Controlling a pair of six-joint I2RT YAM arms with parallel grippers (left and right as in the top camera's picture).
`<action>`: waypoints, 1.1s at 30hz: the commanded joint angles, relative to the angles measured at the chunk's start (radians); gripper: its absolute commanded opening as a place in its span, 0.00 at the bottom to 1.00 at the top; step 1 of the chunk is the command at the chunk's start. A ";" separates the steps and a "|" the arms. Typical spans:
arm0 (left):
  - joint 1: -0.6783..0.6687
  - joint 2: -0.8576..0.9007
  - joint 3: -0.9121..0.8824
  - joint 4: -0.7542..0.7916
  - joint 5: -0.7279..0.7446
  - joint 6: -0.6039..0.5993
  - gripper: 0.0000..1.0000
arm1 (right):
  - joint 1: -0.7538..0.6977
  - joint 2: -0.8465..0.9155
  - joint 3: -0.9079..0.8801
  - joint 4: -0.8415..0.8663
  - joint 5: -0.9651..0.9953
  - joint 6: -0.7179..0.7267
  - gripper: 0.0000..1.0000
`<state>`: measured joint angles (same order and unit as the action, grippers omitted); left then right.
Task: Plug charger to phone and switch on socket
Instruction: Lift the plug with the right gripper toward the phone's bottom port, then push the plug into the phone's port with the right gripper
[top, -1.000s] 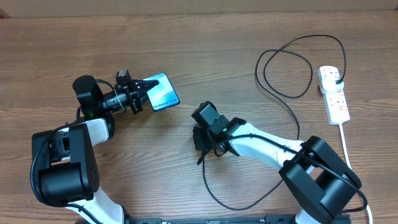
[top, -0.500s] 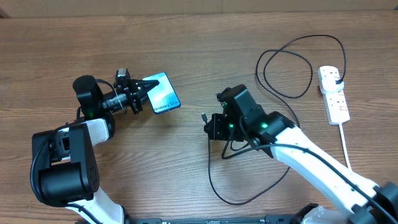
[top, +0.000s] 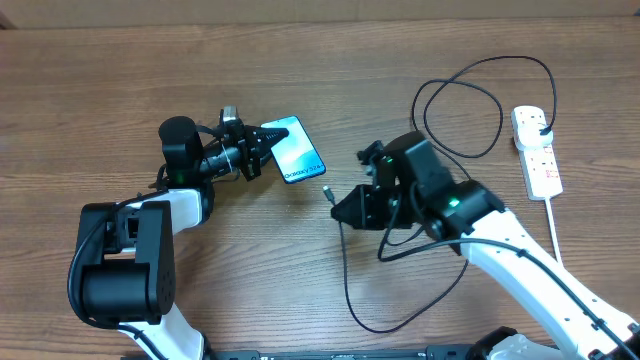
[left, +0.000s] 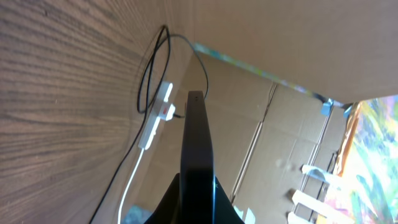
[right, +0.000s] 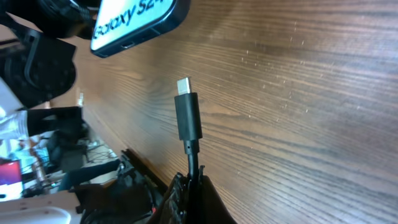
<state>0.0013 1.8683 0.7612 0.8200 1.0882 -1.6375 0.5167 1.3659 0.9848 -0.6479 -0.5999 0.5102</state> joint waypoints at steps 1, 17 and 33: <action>-0.013 0.008 0.082 0.007 -0.045 0.023 0.05 | -0.104 -0.026 -0.012 -0.011 -0.177 -0.123 0.04; -0.102 0.200 0.364 -0.007 0.069 -0.023 0.04 | -0.160 -0.027 -0.015 0.093 -0.309 -0.064 0.04; -0.108 0.200 0.364 0.052 0.055 -0.023 0.05 | -0.084 -0.006 -0.015 0.186 -0.092 0.089 0.04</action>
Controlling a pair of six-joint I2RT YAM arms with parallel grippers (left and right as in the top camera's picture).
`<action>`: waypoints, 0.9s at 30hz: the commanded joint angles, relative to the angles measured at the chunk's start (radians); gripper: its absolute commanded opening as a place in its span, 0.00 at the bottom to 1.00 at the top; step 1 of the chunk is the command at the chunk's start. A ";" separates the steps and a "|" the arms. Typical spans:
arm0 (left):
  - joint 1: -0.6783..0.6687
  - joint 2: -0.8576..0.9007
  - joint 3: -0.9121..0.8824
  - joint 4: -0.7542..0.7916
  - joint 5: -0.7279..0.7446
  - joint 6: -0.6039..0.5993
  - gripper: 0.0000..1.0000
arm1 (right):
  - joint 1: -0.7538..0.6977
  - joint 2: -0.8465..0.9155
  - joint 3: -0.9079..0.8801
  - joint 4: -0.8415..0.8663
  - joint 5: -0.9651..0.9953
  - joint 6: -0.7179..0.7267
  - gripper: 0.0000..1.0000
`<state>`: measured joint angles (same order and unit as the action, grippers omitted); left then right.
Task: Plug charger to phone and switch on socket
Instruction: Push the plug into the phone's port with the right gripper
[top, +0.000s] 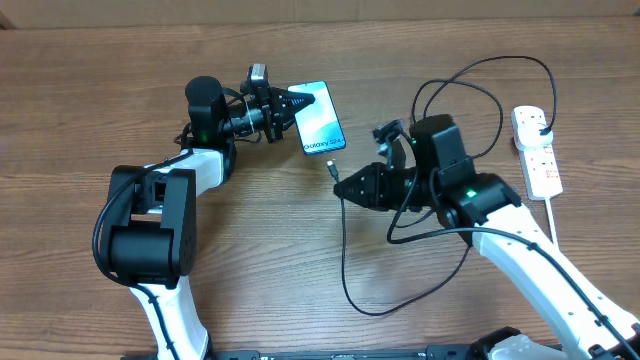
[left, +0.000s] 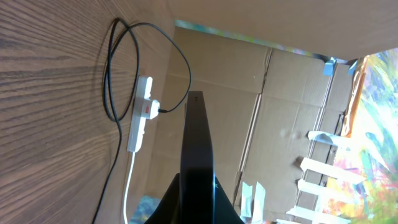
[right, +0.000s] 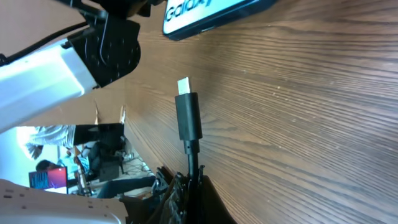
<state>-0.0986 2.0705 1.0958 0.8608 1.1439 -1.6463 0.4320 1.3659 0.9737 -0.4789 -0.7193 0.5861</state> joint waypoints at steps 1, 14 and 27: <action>-0.008 -0.002 0.029 0.011 0.000 -0.014 0.05 | 0.000 -0.006 -0.004 0.027 0.027 0.013 0.04; -0.013 -0.002 0.029 0.011 0.006 -0.006 0.04 | 0.000 0.068 -0.004 0.074 0.031 0.016 0.04; -0.014 -0.002 0.029 0.011 0.008 0.002 0.04 | 0.000 0.090 -0.004 0.114 0.072 0.038 0.04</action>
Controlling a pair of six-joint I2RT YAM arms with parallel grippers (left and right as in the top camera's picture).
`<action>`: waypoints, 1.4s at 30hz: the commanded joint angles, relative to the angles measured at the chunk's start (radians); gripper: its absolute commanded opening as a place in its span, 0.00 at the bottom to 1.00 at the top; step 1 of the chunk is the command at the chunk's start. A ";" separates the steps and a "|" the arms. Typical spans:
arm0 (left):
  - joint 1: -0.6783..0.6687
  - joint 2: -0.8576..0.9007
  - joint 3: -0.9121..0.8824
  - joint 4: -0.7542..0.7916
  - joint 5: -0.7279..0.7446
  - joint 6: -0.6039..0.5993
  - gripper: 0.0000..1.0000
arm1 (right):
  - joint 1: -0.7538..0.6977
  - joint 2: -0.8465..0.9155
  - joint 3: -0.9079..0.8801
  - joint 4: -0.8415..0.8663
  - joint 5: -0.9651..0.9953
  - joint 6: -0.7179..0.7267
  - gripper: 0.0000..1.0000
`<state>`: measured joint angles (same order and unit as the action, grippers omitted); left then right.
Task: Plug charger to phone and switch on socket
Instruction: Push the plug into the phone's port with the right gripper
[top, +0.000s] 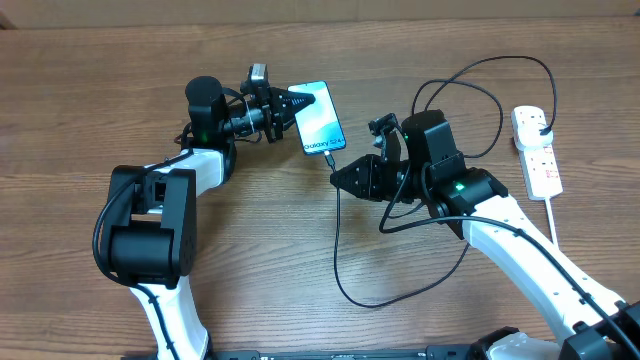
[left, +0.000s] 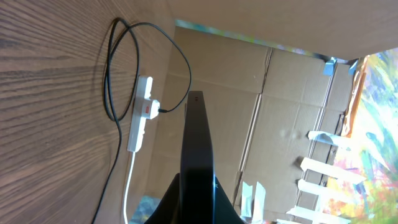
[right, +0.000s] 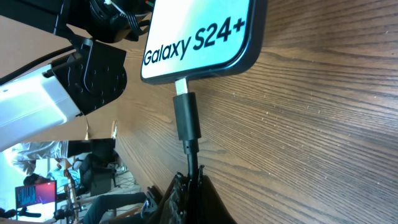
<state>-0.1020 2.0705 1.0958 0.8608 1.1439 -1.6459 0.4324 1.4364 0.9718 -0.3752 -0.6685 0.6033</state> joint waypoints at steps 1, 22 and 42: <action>-0.011 -0.002 0.029 0.011 0.009 0.001 0.05 | 0.000 0.028 -0.002 0.015 0.020 0.024 0.04; -0.011 -0.002 0.029 0.011 0.039 0.132 0.04 | 0.000 0.041 -0.002 0.030 -0.006 0.030 0.04; -0.026 -0.002 0.029 0.011 0.059 0.130 0.04 | 0.000 0.048 -0.002 0.082 0.029 0.033 0.04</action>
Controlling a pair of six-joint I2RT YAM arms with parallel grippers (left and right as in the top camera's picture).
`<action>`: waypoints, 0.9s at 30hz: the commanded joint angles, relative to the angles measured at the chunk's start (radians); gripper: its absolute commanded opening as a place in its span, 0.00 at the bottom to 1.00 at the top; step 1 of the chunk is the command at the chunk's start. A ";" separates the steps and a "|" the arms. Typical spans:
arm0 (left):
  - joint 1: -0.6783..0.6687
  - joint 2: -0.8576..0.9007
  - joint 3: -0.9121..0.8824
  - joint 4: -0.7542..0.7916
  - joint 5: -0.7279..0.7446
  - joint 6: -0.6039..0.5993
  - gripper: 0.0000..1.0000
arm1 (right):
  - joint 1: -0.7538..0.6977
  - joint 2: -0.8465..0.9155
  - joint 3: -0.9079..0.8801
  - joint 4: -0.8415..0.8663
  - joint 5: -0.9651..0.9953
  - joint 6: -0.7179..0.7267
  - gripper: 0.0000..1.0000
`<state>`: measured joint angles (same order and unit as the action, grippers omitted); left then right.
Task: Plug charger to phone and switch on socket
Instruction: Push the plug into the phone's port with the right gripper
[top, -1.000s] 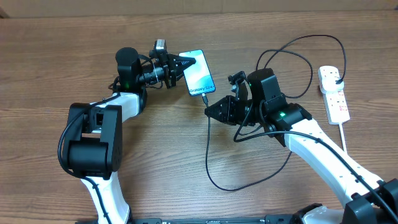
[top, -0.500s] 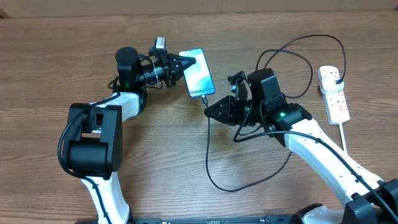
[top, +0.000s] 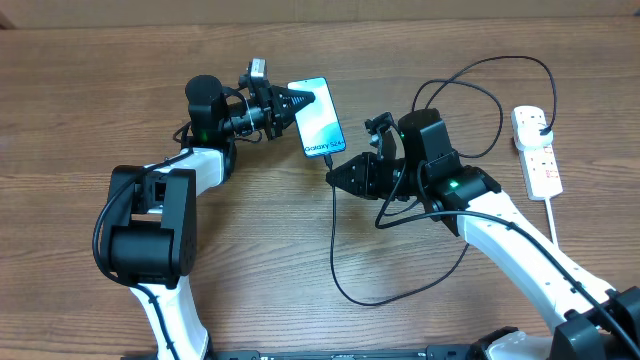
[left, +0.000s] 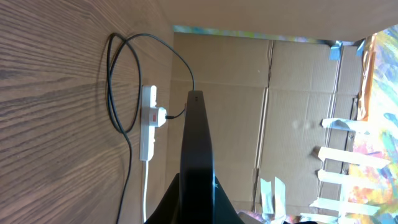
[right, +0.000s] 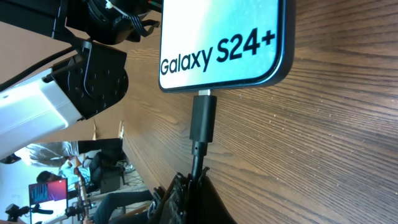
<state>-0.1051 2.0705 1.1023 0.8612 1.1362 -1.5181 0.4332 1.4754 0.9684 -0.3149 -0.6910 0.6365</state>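
The phone (top: 318, 119), screen lit with "Galaxy S24+" (right: 217, 45), is held off the table by my left gripper (top: 287, 104), shut on its upper end; in the left wrist view it shows edge-on as a dark slab (left: 197, 149). The black charger plug (right: 203, 119) sits with its tip in the phone's bottom port. My right gripper (top: 340, 175) is shut on the cable just behind the plug (right: 198, 177). The black cable (top: 345, 260) loops back to the white socket strip (top: 535, 150) at the right.
Cable loops (top: 470, 100) lie on the wooden table (top: 80, 120) between my right arm and the socket strip. Cardboard walls (left: 298, 112) stand behind the table's far edge.
The plug's metal tip, then just touching the phone's bottom edge, is now pushed into the port and no longer shows. My right gripper has moved slightly toward the phone.
My left gripper held the phone low near the table's middle while my right held the plug apart from it. The phone then stood farther back and right, the plug closer. Then the plug tip met the port, and now it sits inside.
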 joint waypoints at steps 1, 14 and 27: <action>-0.024 -0.002 0.023 0.011 0.070 0.003 0.04 | -0.001 0.009 0.001 0.023 0.057 0.000 0.04; -0.047 -0.002 0.023 0.011 0.159 0.028 0.04 | -0.001 0.009 0.001 0.043 0.089 0.004 0.04; -0.053 -0.002 0.023 0.011 0.280 0.084 0.05 | -0.002 0.009 0.001 0.052 0.107 0.005 0.04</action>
<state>-0.1257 2.0705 1.1194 0.8646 1.2243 -1.4765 0.4477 1.4788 0.9588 -0.3061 -0.6739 0.6361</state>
